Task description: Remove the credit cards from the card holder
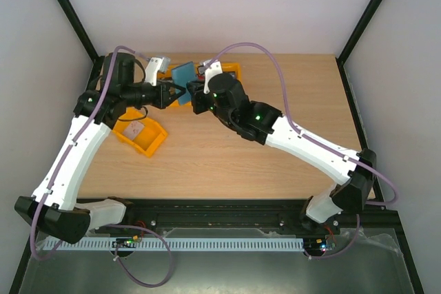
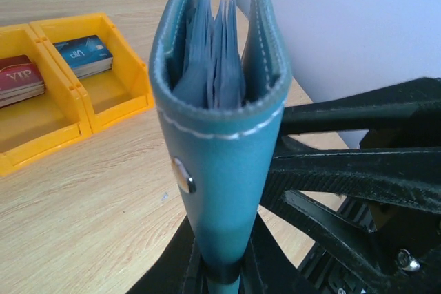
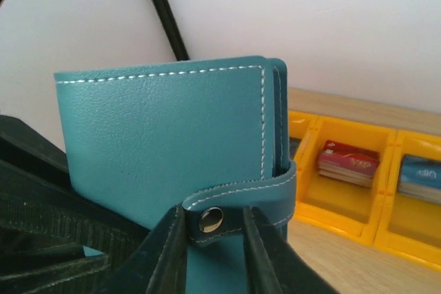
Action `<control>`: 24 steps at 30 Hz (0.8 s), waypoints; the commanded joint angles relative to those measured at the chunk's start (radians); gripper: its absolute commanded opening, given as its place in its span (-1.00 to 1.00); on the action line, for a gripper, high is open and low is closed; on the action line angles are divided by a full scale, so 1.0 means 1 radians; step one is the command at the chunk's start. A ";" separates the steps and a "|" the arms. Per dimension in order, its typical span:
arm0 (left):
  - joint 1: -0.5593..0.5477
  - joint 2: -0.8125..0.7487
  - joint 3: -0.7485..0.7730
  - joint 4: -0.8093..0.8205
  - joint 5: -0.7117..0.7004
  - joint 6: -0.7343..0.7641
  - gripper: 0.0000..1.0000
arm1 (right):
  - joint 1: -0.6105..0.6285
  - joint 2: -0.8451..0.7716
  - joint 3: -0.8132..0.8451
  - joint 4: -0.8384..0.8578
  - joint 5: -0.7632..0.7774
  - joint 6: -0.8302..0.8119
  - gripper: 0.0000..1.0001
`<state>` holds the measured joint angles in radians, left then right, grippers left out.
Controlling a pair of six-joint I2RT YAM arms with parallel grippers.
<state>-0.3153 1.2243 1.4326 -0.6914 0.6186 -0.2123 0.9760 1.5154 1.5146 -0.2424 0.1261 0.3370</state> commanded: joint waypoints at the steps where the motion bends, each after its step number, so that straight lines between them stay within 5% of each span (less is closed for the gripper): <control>1: -0.005 -0.025 0.004 0.021 0.065 -0.006 -0.95 | -0.017 0.039 0.028 -0.116 0.263 0.006 -0.74; 3: 0.001 -0.029 0.004 0.017 0.063 -0.003 -0.95 | -0.025 0.035 0.015 -0.134 0.333 0.003 -0.96; 10: 0.013 -0.050 -0.007 -0.009 0.071 0.043 -0.95 | -0.281 -0.079 -0.135 -0.146 0.294 -0.006 -0.97; 13: 0.016 -0.055 -0.012 -0.022 0.070 0.070 -0.95 | -0.349 -0.154 -0.181 -0.137 0.074 -0.132 -0.92; 19: 0.015 -0.064 0.001 -0.048 0.115 0.147 -0.95 | -0.371 -0.319 -0.235 -0.075 -0.416 -0.270 -0.30; 24: 0.009 -0.074 0.061 -0.131 0.193 0.300 -0.95 | -0.378 -0.371 -0.231 0.028 -0.813 -0.288 -0.07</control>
<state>-0.3023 1.1790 1.4277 -0.7528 0.7177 -0.0589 0.6025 1.1595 1.2819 -0.3065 -0.3119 0.0994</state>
